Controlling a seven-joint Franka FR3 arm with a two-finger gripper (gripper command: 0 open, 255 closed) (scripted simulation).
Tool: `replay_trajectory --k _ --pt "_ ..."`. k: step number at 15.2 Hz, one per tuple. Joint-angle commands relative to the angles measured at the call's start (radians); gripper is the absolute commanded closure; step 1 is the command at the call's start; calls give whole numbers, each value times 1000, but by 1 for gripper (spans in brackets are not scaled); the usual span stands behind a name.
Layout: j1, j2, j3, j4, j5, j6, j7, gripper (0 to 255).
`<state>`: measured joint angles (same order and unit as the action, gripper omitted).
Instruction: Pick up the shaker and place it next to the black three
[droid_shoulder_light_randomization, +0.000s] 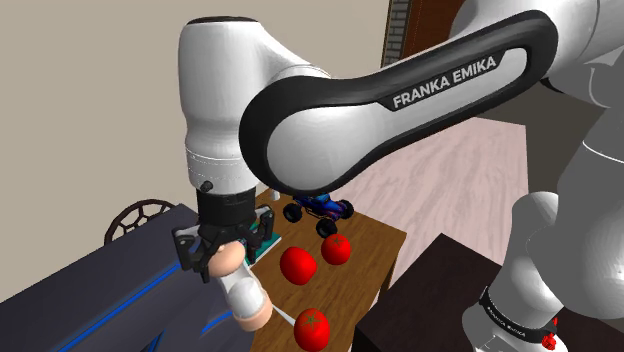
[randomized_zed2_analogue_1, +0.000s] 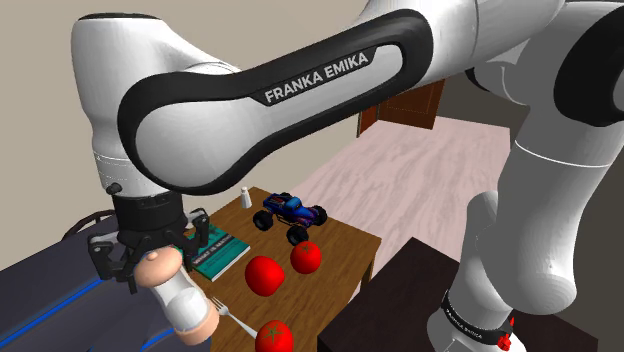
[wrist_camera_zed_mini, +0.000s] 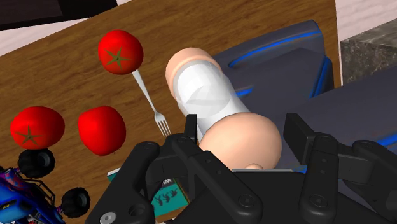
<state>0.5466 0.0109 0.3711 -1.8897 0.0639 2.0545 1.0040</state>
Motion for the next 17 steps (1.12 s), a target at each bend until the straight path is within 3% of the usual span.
replay_trajectory --k 1,17 --pt "0 5 0 -22 -1 27 -1 255" --pt "6 73 2 -164 -25 234 7 255"
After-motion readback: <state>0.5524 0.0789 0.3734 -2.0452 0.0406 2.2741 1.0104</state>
